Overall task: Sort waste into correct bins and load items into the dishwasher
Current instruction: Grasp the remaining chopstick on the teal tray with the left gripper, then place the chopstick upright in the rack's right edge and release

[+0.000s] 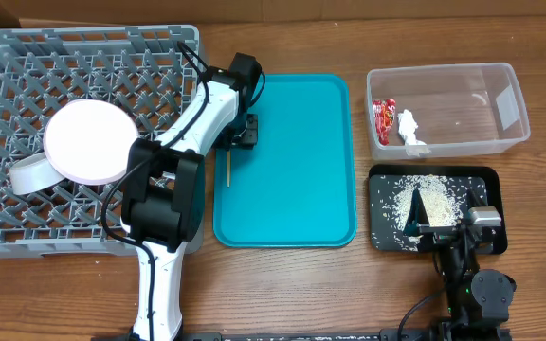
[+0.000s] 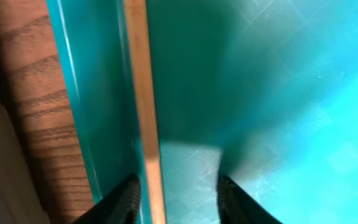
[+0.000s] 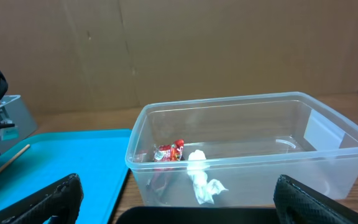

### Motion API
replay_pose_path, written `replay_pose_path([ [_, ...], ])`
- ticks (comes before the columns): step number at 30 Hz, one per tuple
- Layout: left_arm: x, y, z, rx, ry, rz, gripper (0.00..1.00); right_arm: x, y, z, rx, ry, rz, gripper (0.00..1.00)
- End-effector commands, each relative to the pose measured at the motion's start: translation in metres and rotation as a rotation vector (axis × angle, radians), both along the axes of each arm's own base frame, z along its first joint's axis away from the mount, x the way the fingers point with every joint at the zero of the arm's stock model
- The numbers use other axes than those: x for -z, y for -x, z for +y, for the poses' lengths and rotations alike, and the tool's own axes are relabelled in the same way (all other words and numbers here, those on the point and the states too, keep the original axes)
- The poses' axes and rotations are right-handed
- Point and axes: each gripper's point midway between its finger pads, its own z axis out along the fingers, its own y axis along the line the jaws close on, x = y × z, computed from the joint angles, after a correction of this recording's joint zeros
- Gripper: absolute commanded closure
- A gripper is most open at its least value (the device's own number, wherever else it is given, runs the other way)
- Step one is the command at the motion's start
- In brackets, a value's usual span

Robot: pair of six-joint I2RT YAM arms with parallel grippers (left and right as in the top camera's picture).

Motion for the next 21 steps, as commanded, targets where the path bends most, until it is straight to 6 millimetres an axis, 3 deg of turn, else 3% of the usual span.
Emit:
replay_pose_path([
  [1,0.022,0.01,0.001,0.019,-0.006,0.066,0.73,0.002,0.0,-0.001,0.002,0.004,-0.005,0.0],
  [2,0.022,0.011,-0.002,0.034,0.014,0.073,0.84,0.002,0.0,-0.001,0.002,0.004,-0.005,0.0],
  [4,0.022,0.014,-0.011,0.073,0.059,0.089,0.95,0.002,0.0,-0.001,0.002,0.004,-0.005,0.0],
  [9,0.005,0.014,-0.016,0.065,0.096,0.086,0.96,0.002,0.0,-0.001,0.002,0.004,-0.005,0.0],
  [15,-0.074,0.004,-0.015,0.045,0.197,-0.026,0.96,0.002,0.0,-0.001,0.002,0.004,-0.005,0.0],
  [16,-0.106,0.0,-0.006,0.029,0.214,-0.098,0.96,0.002,0.0,-0.001,0.003,0.004,-0.005,0.0],
  [18,-0.138,-0.001,0.009,0.018,0.219,-0.172,0.96,0.002,0.0,-0.001,0.002,0.004,-0.005,0.0],
  [21,-0.168,0.0,0.037,0.012,0.197,-0.242,0.96,0.002,0.0,-0.001,0.002,0.004,-0.005,0.0],
])
